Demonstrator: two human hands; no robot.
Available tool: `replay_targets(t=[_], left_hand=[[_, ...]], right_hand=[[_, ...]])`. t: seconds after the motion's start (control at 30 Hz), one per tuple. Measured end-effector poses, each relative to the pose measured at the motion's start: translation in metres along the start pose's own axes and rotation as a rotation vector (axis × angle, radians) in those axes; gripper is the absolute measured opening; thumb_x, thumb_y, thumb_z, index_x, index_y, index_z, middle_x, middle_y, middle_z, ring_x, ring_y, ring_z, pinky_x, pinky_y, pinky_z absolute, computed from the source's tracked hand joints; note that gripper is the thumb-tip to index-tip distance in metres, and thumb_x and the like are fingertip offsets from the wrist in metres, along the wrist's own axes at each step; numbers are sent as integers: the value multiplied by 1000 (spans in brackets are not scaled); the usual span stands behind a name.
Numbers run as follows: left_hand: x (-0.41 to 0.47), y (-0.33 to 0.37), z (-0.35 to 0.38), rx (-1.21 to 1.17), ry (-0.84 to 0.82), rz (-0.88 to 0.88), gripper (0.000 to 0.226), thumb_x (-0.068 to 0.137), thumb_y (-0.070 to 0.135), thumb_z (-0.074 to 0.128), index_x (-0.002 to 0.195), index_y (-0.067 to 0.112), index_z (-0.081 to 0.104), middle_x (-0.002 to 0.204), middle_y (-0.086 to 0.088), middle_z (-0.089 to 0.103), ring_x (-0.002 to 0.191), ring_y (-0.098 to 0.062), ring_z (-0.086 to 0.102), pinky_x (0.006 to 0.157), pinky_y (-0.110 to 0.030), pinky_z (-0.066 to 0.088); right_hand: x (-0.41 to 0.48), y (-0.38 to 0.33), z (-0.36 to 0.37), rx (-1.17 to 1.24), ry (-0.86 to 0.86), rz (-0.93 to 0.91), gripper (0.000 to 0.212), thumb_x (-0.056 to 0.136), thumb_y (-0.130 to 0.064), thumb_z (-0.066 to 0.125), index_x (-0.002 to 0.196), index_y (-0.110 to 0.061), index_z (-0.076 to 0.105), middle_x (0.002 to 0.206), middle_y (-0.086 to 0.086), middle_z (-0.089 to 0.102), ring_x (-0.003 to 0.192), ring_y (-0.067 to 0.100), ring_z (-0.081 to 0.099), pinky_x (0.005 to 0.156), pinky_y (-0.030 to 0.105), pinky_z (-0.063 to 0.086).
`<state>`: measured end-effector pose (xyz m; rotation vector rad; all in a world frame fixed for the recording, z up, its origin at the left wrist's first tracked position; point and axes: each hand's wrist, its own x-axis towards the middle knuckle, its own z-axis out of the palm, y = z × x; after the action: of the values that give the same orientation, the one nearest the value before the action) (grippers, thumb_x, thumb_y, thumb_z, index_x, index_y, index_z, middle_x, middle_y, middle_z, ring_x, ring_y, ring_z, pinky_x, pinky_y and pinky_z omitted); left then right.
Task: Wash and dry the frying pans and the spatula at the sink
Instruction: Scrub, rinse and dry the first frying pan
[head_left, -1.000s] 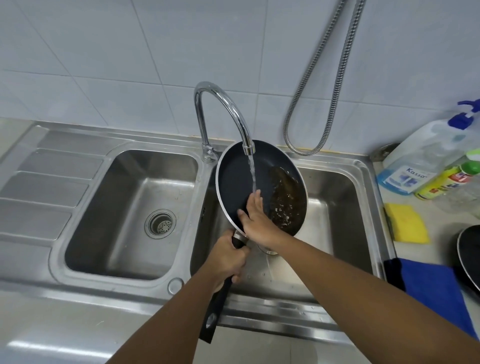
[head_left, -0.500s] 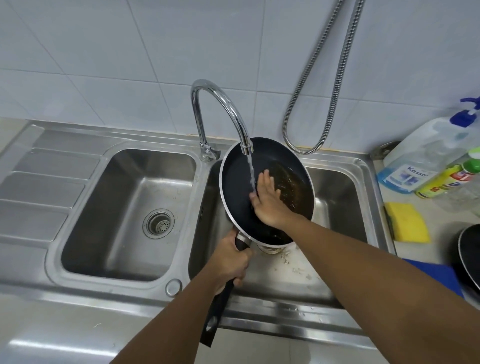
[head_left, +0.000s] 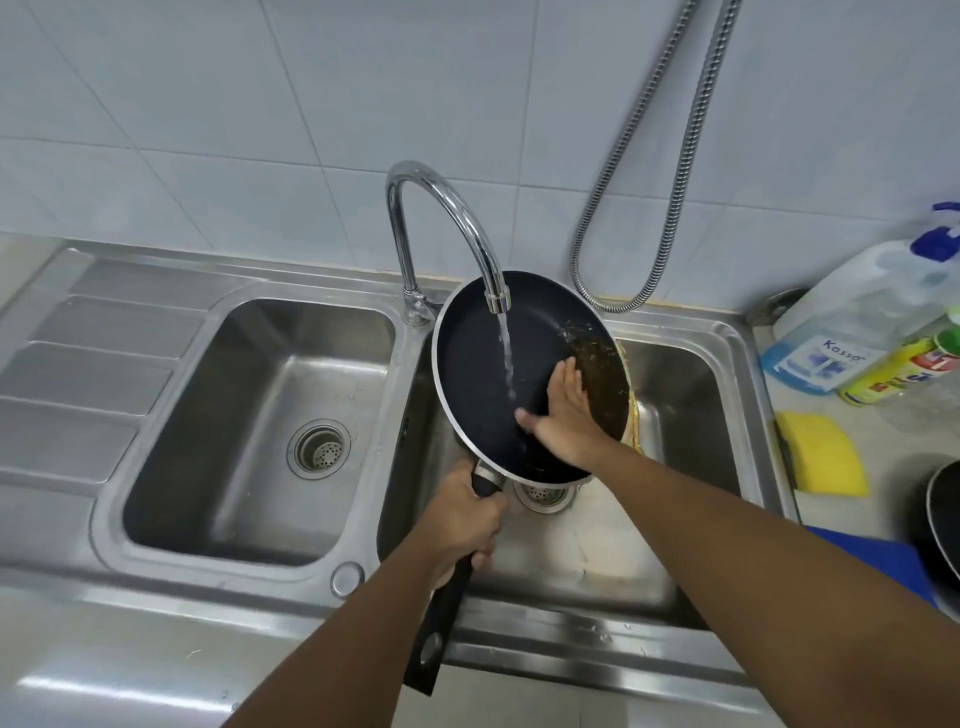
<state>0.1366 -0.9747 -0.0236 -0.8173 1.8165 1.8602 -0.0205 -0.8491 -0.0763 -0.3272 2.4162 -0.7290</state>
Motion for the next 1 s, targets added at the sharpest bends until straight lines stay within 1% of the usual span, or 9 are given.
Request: replay_targets(t=[0.13,0.2,0.33,0.47,0.53,0.6,0.8,0.9,1.0], left_hand=[[-4,-3,0,8,-39,-13,32,99,6,54,122,27,48,56,0,42,41,-12,34,39,-24,30],[-6,-5,2,21,-49,-21,30,97,7,54,118,26,48,54,1,43,40,-13,35,40,-25,31],[-5,-3,5,28,-43,-32,25,96,7,55,112,25,49,53,1,47,41,-13,36,40,-25,32],[-3,4,-2,32,-4,-26,15,98,6,52,109,17,51,62,-5,48,40,-12,37,38,-23,32],[-3,6,-4,27,-8,-21,16,99,6,52,107,20,52,62,-4,48,40,-11,37,37,-23,32],[-4,7,-4,14,-28,-23,19,99,6,54,109,23,53,59,-2,48,40,-10,37,36,-22,32],[-7,8,4,15,-34,-10,25,97,6,55,111,26,51,60,-2,45,42,-11,34,36,-20,30],[-5,10,4,15,-19,-3,26,99,6,53,109,30,50,57,0,44,42,-11,34,37,-21,30],[-6,10,2,39,-25,14,28,99,5,53,109,31,50,54,1,45,39,-11,34,38,-23,31]], right_hand=[[26,-30,-25,133,124,76,69,109,-40,26,161,-10,-9,167,5,-23,154,19,-19,125,43,-9],[32,-56,-25,116,77,-32,65,110,-33,26,161,-10,-7,167,6,-23,154,21,-19,126,44,-9],[16,-86,-5,46,-87,-272,63,111,-35,25,162,-17,-8,166,2,-27,151,24,-19,123,48,-8],[-15,-50,23,-5,-199,-590,57,110,-16,34,162,-15,11,170,-3,-4,151,7,-12,124,30,-8],[-25,-25,22,-25,-186,-608,55,109,-13,37,161,-17,19,169,-8,6,154,3,-6,125,25,-4],[-32,-5,16,-94,-147,-624,58,108,-11,39,161,-22,20,169,-11,5,154,2,-5,125,25,-2],[-22,21,5,-248,87,-471,56,111,-31,29,162,-37,7,170,-7,-13,156,21,-11,126,45,-3],[-21,2,13,-167,102,-390,60,111,-30,29,163,-29,-1,169,-5,-17,154,17,-19,126,49,-5],[-27,-12,23,-86,34,-546,62,108,-16,35,163,-24,7,169,-5,-13,154,15,-19,125,38,-12]])
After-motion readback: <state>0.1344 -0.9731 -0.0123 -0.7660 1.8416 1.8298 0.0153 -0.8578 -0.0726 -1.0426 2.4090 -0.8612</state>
